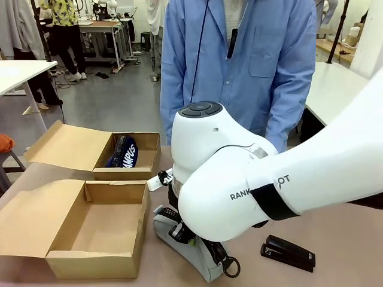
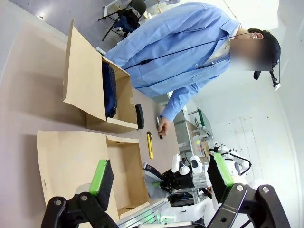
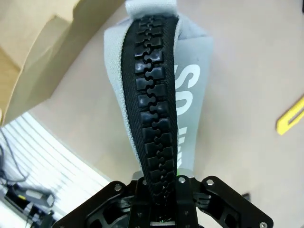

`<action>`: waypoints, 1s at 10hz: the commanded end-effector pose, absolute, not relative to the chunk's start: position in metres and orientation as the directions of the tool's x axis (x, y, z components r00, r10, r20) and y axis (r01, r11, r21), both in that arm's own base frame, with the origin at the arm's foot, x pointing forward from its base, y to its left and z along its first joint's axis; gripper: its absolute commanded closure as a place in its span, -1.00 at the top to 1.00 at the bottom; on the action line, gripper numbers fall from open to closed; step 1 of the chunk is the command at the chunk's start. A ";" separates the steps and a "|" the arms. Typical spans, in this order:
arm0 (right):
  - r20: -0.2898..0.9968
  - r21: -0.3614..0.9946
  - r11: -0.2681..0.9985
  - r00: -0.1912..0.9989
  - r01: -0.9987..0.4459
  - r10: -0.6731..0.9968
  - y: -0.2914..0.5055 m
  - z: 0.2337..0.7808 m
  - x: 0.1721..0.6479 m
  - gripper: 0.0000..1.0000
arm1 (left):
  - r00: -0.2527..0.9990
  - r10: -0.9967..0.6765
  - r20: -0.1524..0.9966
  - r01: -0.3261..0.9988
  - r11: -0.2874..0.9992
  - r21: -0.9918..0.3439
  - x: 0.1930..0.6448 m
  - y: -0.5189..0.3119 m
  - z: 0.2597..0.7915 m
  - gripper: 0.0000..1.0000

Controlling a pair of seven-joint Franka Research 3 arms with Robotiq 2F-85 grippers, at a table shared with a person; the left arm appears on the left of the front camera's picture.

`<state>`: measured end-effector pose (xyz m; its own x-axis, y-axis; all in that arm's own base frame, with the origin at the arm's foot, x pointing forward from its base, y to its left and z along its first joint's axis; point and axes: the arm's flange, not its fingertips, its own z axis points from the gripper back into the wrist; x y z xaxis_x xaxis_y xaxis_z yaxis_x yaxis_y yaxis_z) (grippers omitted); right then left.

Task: Place items inside the box.
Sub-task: Pick up a Pencil pouch or Stapler and place it inside the Mailer Box closest to the robot.

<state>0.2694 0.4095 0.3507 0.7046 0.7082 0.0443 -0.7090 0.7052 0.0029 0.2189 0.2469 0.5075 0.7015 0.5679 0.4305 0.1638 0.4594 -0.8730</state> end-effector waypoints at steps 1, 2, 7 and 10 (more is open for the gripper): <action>-0.025 0.096 0.731 0.733 -0.675 0.680 0.389 0.383 0.235 -1.00 | 0.693 0.566 0.448 0.187 0.459 -0.869 0.219 0.246 0.510 1.00; -0.021 0.135 0.765 0.770 -0.630 0.638 0.369 0.401 0.221 -1.00 | 0.693 0.566 0.448 0.187 0.459 -0.869 0.219 0.246 0.510 1.00; -0.016 0.234 0.807 0.828 -0.542 0.561 0.327 0.426 0.200 -1.00 | 0.693 0.566 0.448 0.187 0.459 -0.869 0.219 0.246 0.510 1.00; -0.016 0.234 0.807 0.828 -0.542 0.561 0.327 0.426 0.200 -1.00 | 0.693 0.566 0.448 0.187 0.459 -0.869 0.219 0.246 0.510 1.00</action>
